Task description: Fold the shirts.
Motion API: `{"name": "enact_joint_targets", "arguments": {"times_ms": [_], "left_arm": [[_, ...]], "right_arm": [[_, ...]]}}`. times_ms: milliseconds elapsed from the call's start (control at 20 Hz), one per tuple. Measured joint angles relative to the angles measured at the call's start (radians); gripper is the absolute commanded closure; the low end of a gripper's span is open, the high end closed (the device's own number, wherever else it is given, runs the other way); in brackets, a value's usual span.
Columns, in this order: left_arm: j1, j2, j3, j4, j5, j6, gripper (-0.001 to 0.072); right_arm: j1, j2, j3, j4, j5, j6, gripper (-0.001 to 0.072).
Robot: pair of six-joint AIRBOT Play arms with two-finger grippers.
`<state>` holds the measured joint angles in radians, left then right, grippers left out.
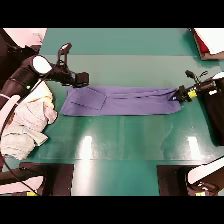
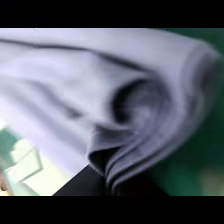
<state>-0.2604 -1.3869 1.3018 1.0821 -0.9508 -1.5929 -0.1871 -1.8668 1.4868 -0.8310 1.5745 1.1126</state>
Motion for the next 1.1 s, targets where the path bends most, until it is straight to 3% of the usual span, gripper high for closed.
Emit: {"name": "enact_joint_targets", "arguments": {"times_ms": [250, 600, 1100], "left_arm": [[-0.092, -0.194, 0.113, -0.110, 0.003, 0.076, 0.0683], [-0.241, -0.552, 0.431, -0.144, -0.010, 0.079, 0.0683], [-0.250, -0.636, 0.534, -0.148, -0.027, 0.034, 0.0683]], "right_arm": [[0.036, 0.166, 0.001, 0.059, 0.008, 0.012, 0.0696], [0.182, 0.354, 0.173, 0.077, -0.019, 0.168, 0.0696], [0.423, 0.341, 0.399, 0.076, -0.014, 0.266, 0.0697]]}}
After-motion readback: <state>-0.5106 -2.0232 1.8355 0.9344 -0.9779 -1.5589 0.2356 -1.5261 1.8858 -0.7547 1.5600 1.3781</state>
